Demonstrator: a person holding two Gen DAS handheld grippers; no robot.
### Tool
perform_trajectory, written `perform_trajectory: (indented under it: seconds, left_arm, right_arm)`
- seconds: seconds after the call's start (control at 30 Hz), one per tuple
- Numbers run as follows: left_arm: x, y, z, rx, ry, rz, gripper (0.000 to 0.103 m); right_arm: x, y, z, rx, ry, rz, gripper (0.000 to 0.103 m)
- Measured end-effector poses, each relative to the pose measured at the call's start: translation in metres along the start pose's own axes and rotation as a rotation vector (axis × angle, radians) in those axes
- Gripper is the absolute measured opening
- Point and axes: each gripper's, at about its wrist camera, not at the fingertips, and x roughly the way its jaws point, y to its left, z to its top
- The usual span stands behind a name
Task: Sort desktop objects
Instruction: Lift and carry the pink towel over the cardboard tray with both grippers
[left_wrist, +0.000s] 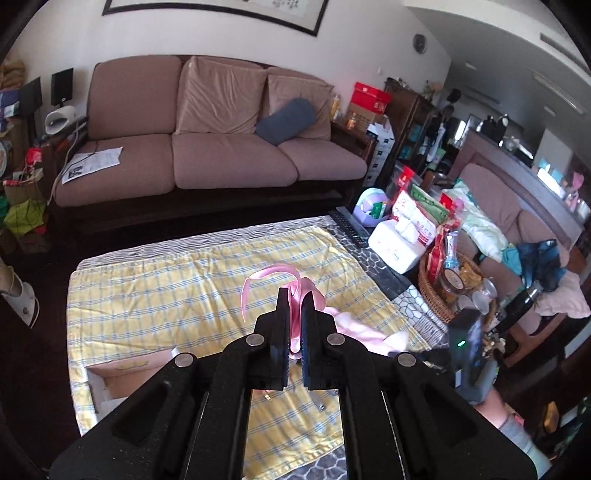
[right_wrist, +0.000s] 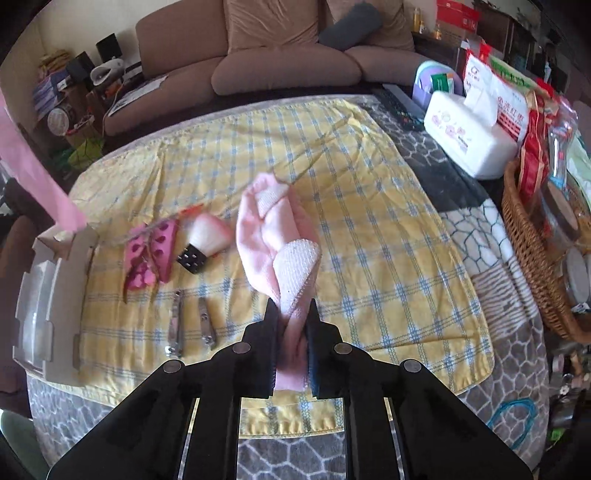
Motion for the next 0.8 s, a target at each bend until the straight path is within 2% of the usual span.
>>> perform_trajectory:
  seconds: [0.17, 0.33, 0.47, 0.6, 0.8]
  left_arm:
    - [-0.034, 0.036, -0.015, -0.032, 0.003, 0.041, 0.004]
    - [-0.050, 0.072, -0.041, -0.055, 0.026, 0.118, 0.004]
    - [-0.046, 0.101, -0.067, -0.087, 0.062, 0.167, 0.004]
    - [-0.028, 0.127, -0.092, -0.136, 0.109, 0.188, 0.004]
    - [0.000, 0.146, -0.125, -0.220, 0.156, 0.138, 0.004]
  right_arm:
    - [-0.060, 0.036, 0.025, -0.033, -0.071, 0.039, 0.012]
    - [-0.119, 0.083, 0.043, -0.073, -0.140, 0.149, 0.012]
    - [-0.153, 0.129, 0.052, -0.113, -0.173, 0.237, 0.012]
    - [-0.165, 0.176, 0.060, -0.158, -0.183, 0.297, 0.012]
    - [-0.152, 0.236, 0.067, -0.201, -0.164, 0.346, 0.012]
